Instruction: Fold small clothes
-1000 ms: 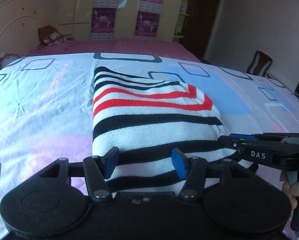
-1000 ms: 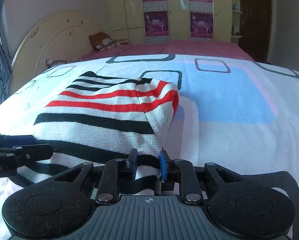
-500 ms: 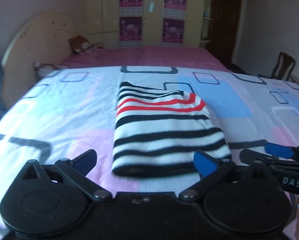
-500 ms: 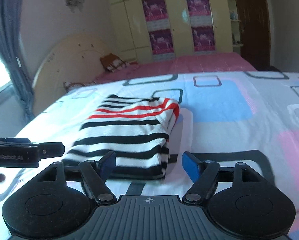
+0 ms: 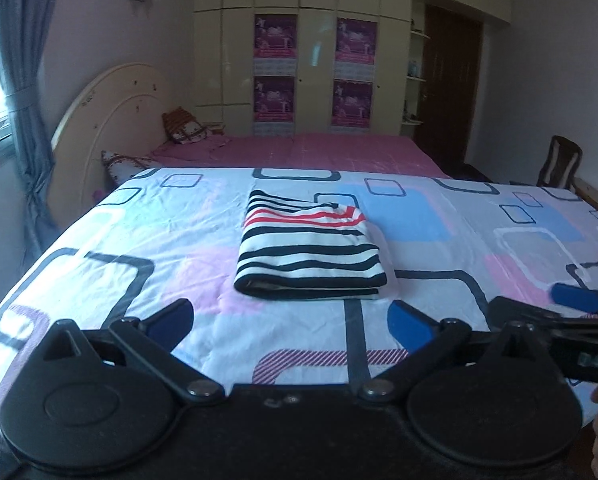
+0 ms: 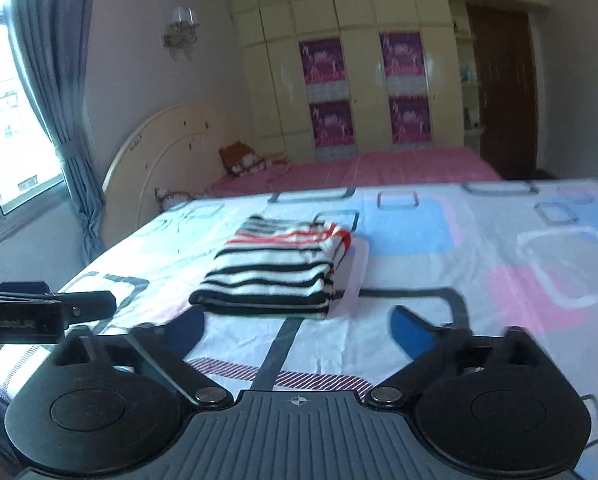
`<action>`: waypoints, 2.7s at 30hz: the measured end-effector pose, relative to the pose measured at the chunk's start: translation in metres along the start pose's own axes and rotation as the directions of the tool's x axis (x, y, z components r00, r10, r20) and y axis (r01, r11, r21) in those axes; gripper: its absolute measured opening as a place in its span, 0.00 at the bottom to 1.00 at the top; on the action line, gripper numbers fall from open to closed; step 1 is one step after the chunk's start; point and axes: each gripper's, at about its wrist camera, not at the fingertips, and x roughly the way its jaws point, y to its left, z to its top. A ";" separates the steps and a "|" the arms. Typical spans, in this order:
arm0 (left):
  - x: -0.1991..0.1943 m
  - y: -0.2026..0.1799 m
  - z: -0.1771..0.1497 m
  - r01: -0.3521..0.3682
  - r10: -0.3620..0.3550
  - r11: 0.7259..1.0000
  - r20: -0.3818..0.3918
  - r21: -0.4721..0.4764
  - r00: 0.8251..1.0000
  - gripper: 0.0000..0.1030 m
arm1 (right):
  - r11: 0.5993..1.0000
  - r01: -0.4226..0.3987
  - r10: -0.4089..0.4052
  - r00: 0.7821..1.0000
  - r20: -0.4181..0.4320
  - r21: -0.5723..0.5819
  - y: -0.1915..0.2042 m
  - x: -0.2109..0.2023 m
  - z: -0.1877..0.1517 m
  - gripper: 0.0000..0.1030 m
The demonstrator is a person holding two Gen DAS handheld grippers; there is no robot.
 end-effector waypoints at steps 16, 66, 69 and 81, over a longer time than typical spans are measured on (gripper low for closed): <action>-0.036 -0.002 -0.009 -0.017 0.018 1.000 0.023 -0.018 1.000 1.00 | 0.998 0.057 -0.056 0.995 0.083 -0.008 0.006 -0.039 0.003 0.98; -0.032 -0.001 -0.005 -0.044 0.045 0.999 0.025 -0.025 0.999 1.00 | 0.999 0.042 -0.042 0.997 0.062 -0.001 0.000 -0.035 0.005 0.98; -0.031 -0.001 -0.004 -0.044 0.045 0.999 0.026 -0.024 0.999 1.00 | 0.999 0.043 -0.043 0.997 0.062 0.000 0.001 -0.034 0.005 0.98; -0.025 0.001 -0.002 -0.039 0.040 0.999 0.013 -0.032 0.999 1.00 | 0.999 0.039 -0.040 0.998 0.046 0.004 -0.002 -0.022 0.006 0.98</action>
